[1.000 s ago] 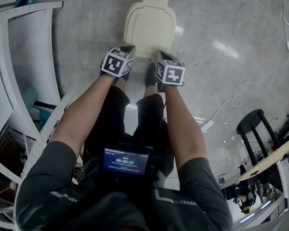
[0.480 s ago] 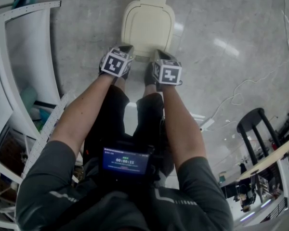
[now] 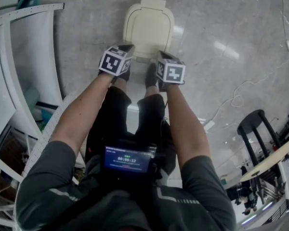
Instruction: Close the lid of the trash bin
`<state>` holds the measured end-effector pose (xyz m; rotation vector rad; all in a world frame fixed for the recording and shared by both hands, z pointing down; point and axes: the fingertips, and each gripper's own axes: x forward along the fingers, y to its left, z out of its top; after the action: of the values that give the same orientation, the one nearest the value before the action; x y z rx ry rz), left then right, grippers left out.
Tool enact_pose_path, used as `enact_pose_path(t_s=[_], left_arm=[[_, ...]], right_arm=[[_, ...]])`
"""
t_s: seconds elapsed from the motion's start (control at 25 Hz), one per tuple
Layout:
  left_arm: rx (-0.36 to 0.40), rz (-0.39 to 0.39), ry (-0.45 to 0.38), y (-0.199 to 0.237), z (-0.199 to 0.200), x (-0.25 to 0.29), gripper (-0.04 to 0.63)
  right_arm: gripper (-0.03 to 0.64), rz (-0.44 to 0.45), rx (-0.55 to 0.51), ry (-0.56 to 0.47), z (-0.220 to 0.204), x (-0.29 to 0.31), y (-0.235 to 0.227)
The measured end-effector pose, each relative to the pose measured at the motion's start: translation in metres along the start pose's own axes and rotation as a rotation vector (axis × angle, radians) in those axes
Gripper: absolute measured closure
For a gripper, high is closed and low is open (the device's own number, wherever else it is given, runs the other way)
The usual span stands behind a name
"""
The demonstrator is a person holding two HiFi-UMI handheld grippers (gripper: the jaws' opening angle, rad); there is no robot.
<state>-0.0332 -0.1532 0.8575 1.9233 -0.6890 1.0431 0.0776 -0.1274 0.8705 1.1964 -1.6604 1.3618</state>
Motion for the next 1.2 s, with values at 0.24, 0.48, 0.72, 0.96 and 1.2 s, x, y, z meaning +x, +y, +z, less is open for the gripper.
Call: enact_pose_path(t_s=[0.24,0.48,0.72,0.96,1.2], left_arm=[[0.014,0.018,-0.128,-0.011,0.055,-0.049,0.601],[0.062,0.022,-0.262,-0.038,0.109,-0.110,0.601],[0.035,0.014,-0.449,-0.070,0.149,-0.196,0.601],[0.091,0.020,-0.565,-0.096,0.186,-0.264,0.601],[0.165,0.029,-0.717,-0.119,0.232,-0.348,0.601]], right_arm=[[0.606,0.079,-0.097,-0.126,0.047,-0.051,0.028],[0.606,0.142,-0.140,-0.311,0.108,-0.129,0.054],[0.606,0.222,-0.286,-0.435,0.145,-0.211,0.091],[0.606,0.267,-0.287,-0.574,0.186,-0.303,0.110],[0.606,0.284,-0.310,-0.679,0.216,-0.387,0.133]])
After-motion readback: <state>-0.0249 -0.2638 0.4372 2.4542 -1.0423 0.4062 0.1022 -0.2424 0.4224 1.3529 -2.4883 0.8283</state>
